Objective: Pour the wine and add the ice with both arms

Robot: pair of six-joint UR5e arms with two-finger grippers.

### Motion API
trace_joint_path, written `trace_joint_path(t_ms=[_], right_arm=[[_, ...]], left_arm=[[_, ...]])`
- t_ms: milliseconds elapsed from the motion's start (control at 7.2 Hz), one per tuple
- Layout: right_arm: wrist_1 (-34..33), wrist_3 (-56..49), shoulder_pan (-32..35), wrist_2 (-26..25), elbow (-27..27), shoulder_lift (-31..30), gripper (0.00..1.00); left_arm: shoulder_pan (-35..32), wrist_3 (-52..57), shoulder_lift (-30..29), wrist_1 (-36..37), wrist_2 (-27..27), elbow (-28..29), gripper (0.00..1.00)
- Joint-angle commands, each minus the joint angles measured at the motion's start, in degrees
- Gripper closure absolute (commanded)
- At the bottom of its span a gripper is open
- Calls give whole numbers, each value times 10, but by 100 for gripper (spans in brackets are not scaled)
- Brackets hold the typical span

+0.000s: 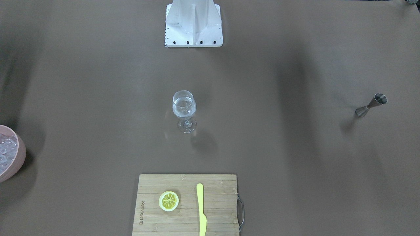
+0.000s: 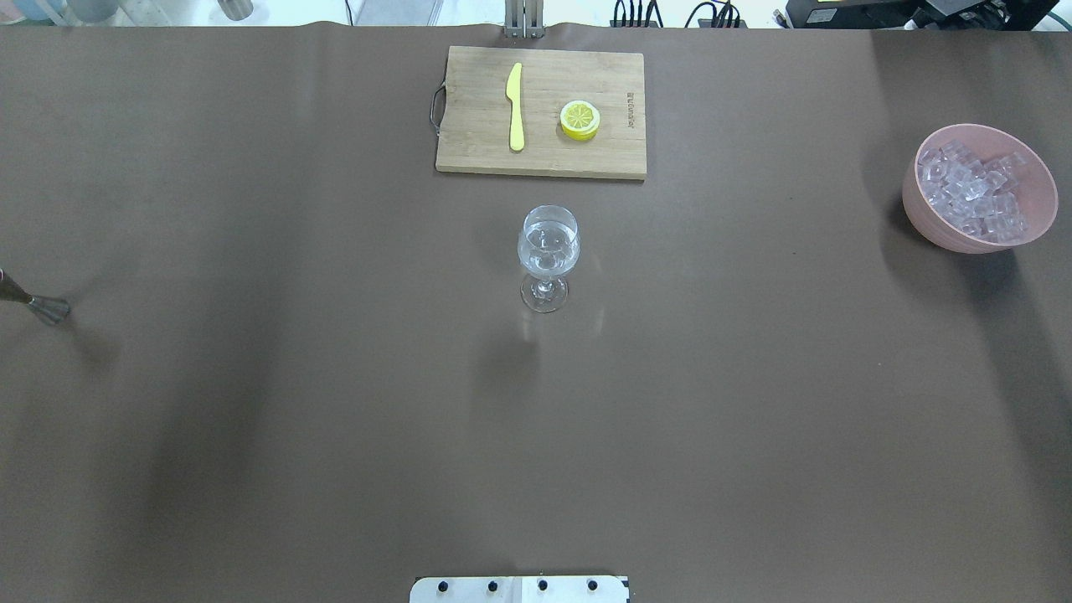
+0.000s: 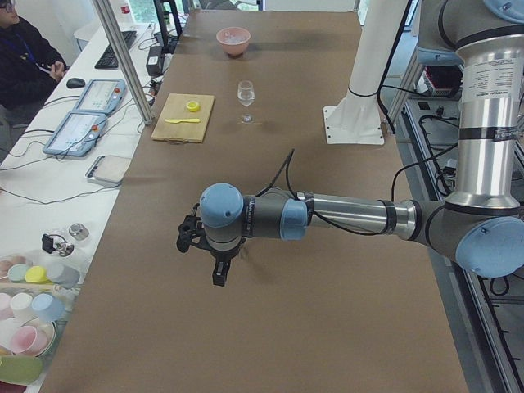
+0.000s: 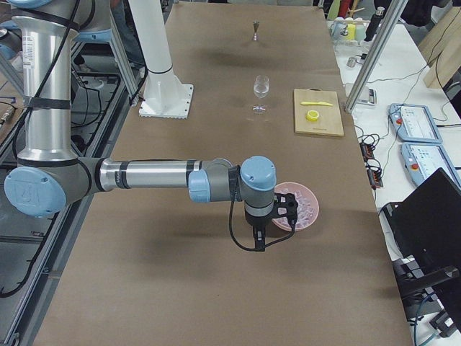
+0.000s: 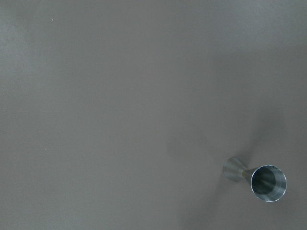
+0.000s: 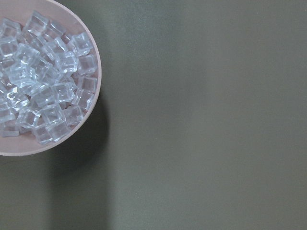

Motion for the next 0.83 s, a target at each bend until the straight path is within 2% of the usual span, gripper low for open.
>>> trace_joint_path(t_ms=[0, 139, 416, 694], right_arm=[[27, 2, -8, 11, 23, 0, 0], [57, -2, -6, 48, 24, -5, 0], [83, 6, -6, 76, 18, -27, 0], [88, -4, -6, 77, 21, -27, 0]], left_arm=[[0, -1, -4, -2, -1, -1, 2], [0, -1, -6, -2, -2, 1, 2], [0, -1, -17, -36, -2, 1, 2], [0, -1, -19, -91, -1, 10, 2]])
